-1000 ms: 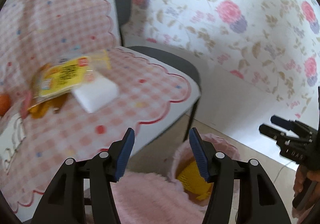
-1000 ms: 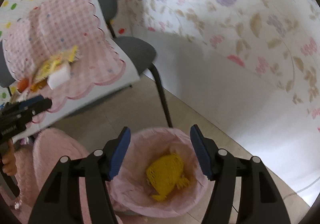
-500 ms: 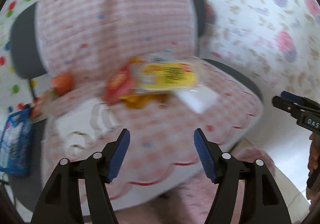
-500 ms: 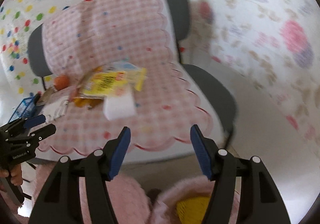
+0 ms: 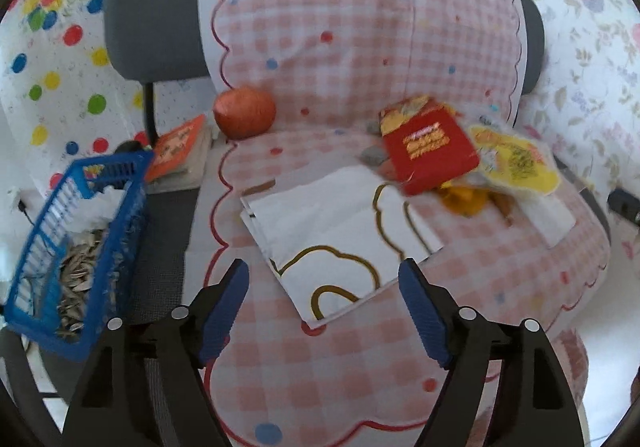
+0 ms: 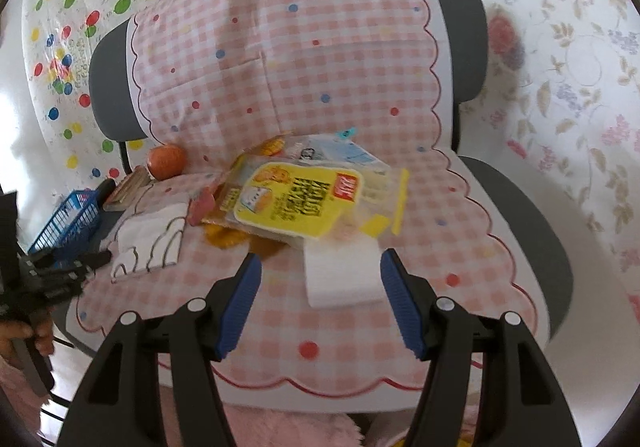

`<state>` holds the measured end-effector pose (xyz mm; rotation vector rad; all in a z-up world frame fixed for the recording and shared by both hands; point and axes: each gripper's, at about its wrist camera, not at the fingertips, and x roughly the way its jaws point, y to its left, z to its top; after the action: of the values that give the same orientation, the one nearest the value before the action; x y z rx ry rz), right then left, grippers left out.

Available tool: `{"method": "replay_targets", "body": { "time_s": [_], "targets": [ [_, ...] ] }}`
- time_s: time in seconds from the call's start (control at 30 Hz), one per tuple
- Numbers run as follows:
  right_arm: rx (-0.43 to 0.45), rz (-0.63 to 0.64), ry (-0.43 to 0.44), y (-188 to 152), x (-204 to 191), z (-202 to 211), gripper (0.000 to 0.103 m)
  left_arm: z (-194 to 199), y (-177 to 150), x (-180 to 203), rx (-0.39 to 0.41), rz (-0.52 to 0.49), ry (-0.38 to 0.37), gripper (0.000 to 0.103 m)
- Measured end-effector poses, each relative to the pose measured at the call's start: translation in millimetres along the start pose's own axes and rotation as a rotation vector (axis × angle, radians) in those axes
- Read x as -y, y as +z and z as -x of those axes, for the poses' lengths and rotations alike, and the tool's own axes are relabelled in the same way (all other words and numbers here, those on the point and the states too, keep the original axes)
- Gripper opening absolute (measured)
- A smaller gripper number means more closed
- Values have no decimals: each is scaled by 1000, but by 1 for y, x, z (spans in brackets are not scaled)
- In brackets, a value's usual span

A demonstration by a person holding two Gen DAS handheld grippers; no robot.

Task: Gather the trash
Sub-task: 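Return both tools to the chair and grasp the white napkin with the left gripper, then grasp the red snack bag with the right gripper while the left holds the napkin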

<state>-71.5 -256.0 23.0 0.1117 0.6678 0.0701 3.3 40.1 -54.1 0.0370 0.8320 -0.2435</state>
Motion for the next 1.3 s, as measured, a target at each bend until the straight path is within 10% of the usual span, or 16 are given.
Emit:
{"method": "replay_targets", "body": {
  "time_s": [0.37,0.77,1.13,1.3],
  "targets": [
    [-23,12,4,-3,-12,-9,61,-51,2,-2,-90,-60,-26,83],
    [-33,-7,42,-15,-11,-6,61,-39,-3,32,-76,-112,-88,6],
    [-3,78,114,7,-41,-21,61,57,35,-22,193,126,29,4],
    [-1,86,152,31,-61,-52,37,49,47,-36,208,153,59,4]
  ]
}}
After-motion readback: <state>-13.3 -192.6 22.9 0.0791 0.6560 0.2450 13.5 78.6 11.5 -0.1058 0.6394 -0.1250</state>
